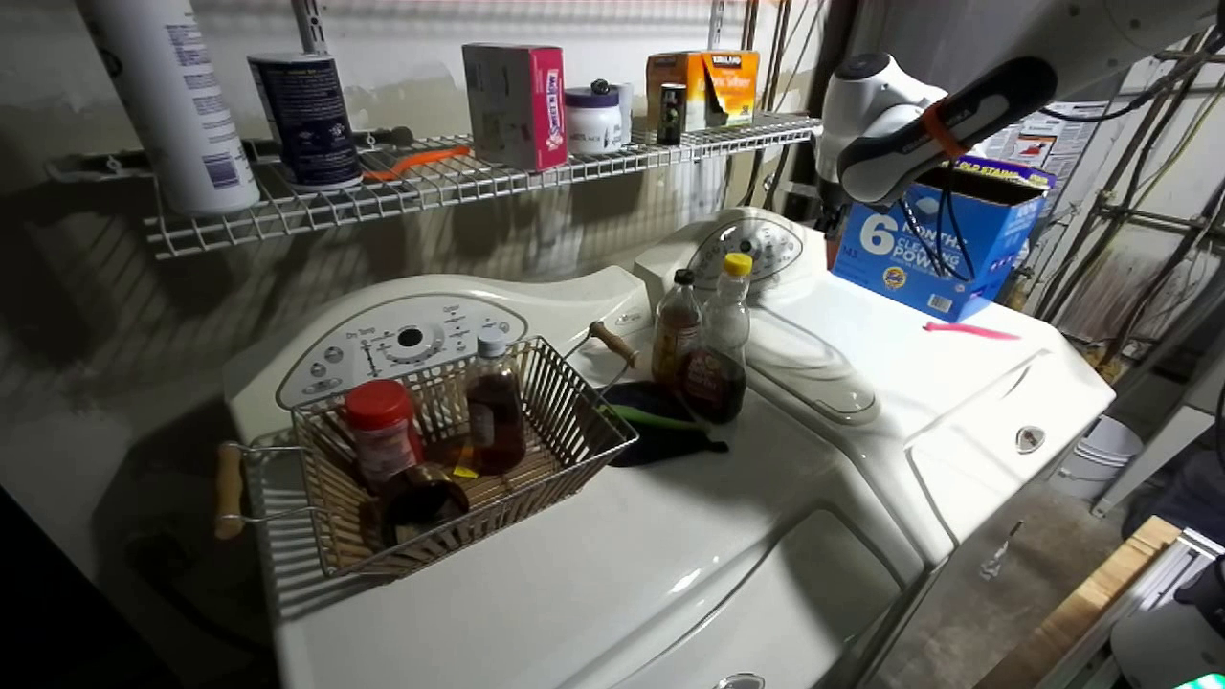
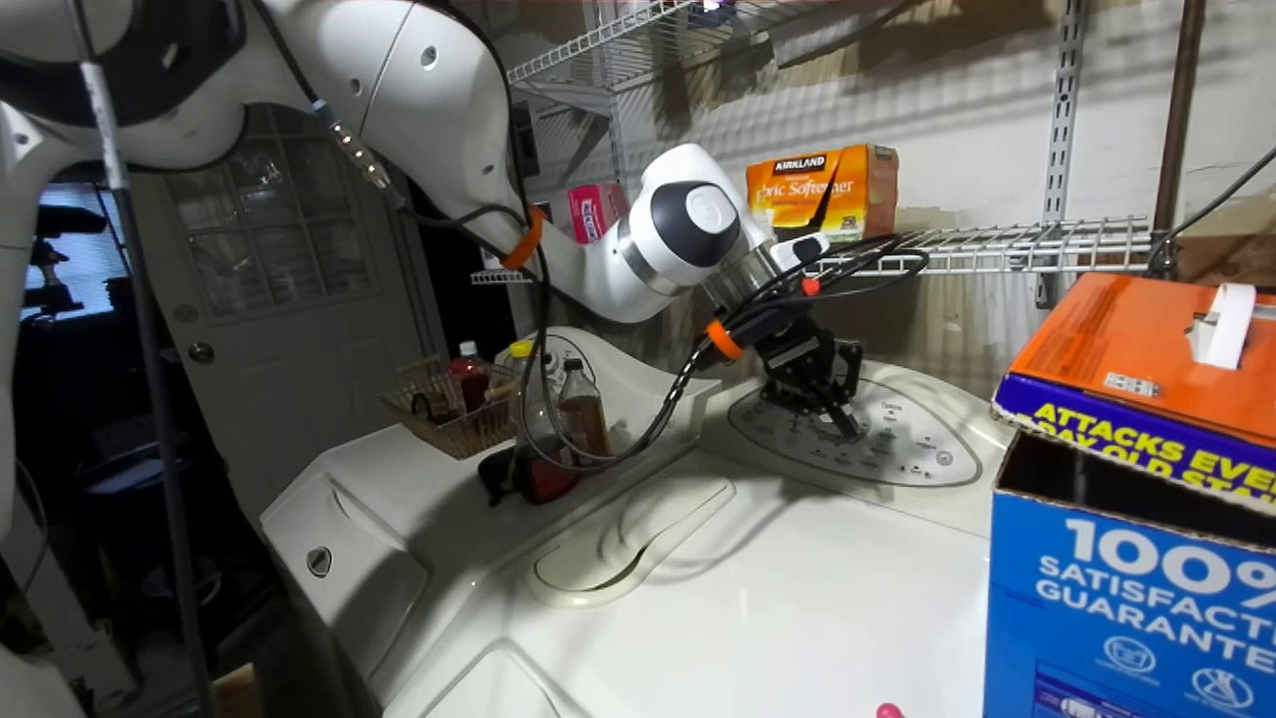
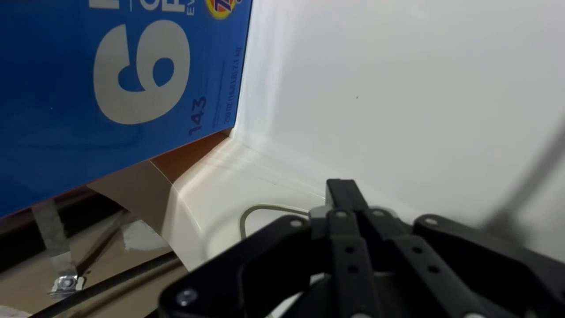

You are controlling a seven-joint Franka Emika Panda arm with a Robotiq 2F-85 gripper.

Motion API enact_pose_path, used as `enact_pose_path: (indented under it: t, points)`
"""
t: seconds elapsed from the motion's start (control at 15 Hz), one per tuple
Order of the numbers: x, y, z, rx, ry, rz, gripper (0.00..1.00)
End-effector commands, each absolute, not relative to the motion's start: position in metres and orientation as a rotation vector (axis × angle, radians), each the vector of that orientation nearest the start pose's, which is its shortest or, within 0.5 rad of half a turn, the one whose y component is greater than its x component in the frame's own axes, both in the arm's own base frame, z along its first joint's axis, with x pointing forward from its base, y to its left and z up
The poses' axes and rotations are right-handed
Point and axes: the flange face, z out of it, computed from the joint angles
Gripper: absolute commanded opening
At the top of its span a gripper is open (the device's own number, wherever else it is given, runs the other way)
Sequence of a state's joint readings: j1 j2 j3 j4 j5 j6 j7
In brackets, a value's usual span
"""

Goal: Press the button on the far right of the washing machine on the right

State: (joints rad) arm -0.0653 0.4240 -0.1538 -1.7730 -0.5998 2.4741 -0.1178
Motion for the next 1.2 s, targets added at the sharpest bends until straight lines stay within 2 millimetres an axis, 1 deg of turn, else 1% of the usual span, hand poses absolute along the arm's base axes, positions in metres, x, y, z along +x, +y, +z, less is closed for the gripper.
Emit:
enact_pose_path:
  t: [0.0, 0.07, 0.2, 0.4, 0.73, 0.87, 1.13]
  points:
    - [0.681, -0.154, 0.343, 2.471, 0.492, 0.345, 0.00]
    - [0.670, -0.146, 0.346, 2.529, 0.480, 0.288, 0.00]
    - [0.670, -0.151, 0.341, 2.527, 0.478, 0.289, 0.01]
    - [0.670, -0.147, 0.342, 2.526, 0.484, 0.293, 0.01]
    - [0.670, -0.147, 0.342, 2.526, 0.484, 0.293, 0.01]
    - [0.681, -0.146, 0.339, 2.489, 0.518, 0.288, 0.00]
    - [0.697, -0.145, 0.325, 2.433, 0.595, 0.228, 0.00]
